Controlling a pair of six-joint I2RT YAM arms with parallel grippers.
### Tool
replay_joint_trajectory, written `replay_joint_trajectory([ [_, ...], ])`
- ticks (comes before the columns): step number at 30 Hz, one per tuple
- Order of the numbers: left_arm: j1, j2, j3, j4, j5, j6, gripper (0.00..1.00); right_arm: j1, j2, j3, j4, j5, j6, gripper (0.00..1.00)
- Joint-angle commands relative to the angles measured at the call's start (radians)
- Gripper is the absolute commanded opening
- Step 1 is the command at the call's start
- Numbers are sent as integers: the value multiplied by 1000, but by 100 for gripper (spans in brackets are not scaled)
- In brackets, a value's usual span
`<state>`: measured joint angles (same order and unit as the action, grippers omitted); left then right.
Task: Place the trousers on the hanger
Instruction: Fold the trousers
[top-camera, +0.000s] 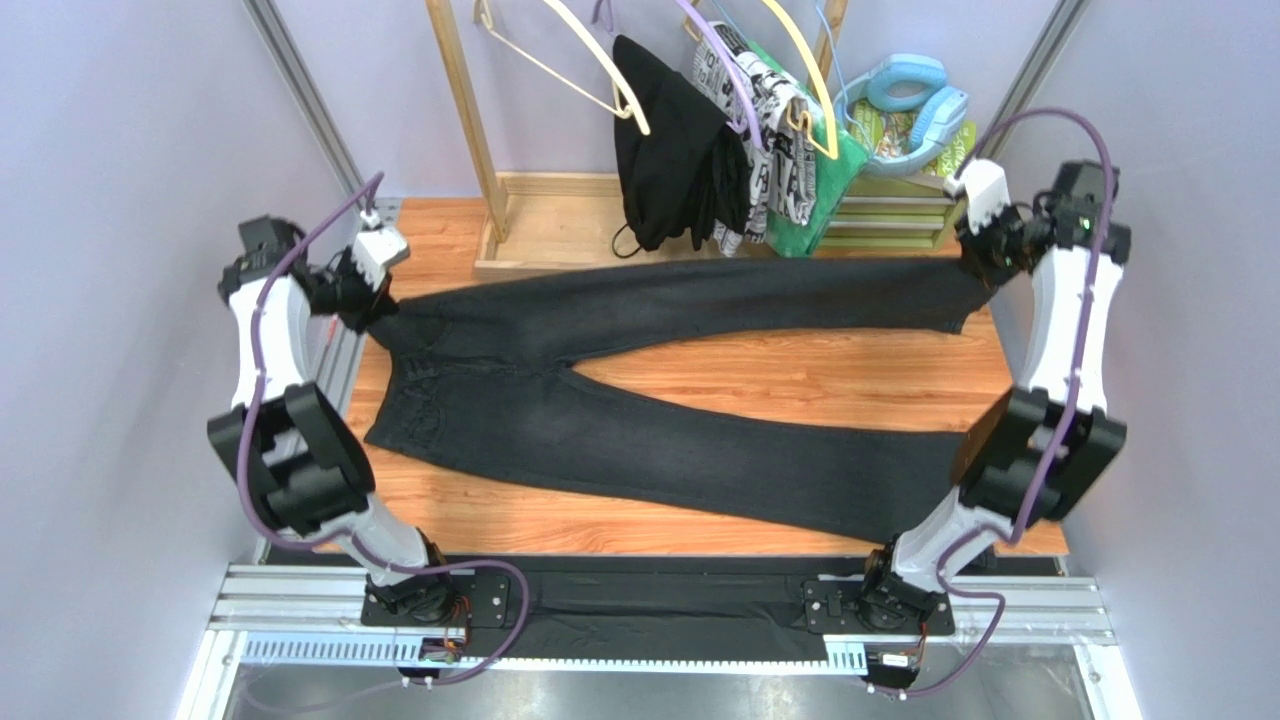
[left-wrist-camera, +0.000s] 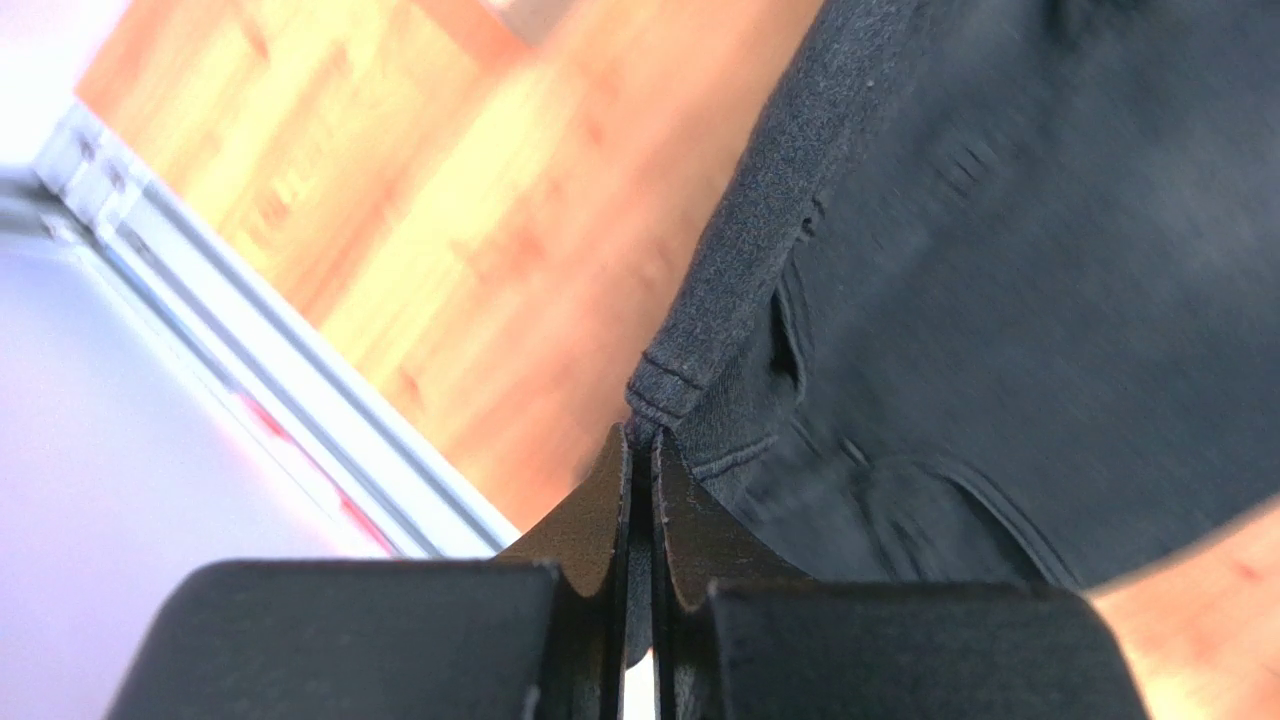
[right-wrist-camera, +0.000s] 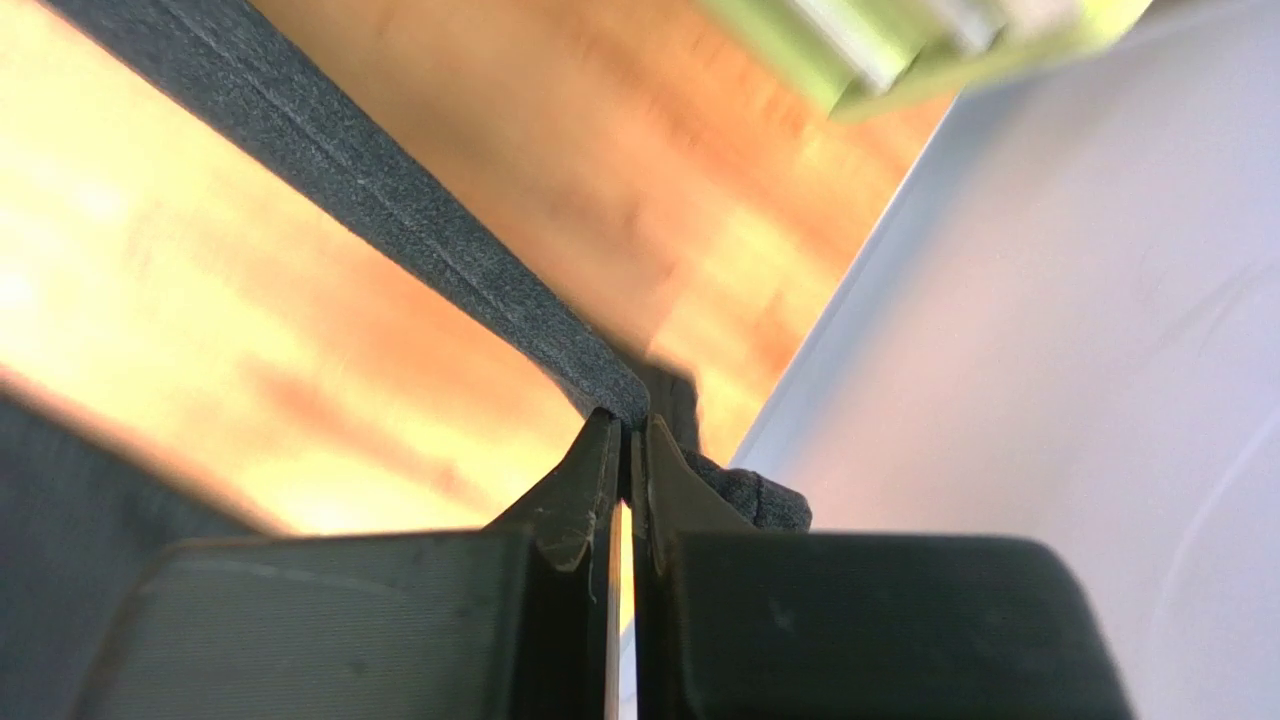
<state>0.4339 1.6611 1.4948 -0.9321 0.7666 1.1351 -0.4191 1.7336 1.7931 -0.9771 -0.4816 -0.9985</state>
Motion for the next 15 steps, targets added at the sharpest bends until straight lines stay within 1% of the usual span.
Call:
replay_joint_trajectory([
  [1,95,-167,-247,62,65,184,0,-79,-227,-263,-2,-69,-181,0],
  [2,126,-179,-281,34,59,252,0,-92,-273,-388,-3,-60,-243,0],
  [3,137,-188,-312,10,42,309,0,-110,-337,-446,-8,-52,-276,0],
  [4,141,-195,-374,-2,-8,351,0,-118,-370,-512,-17,-43,-319,0],
  [5,143,-198,-407,-5,-35,409,0,-124,-393,-623,-17,-17,-380,0],
  [7,144,-192,-505,21,-97,445,0,-139,-440,-737,-11,17,-451,0],
  [8,143,-186,-533,44,-119,477,0,-148,-447,-829,42,49,-468,0],
  [10,144,-155,-588,73,-183,480,0,-152,-436,-882,104,78,-483,0],
  [12,141,-109,-596,121,-229,453,0,-152,-407,-896,139,92,-447,0],
  [14,137,-83,-570,147,-243,404,0,-141,-347,-858,158,92,-399,0],
  [15,135,-69,-553,148,-250,378,0,-138,-327,-789,150,90,-355,0],
])
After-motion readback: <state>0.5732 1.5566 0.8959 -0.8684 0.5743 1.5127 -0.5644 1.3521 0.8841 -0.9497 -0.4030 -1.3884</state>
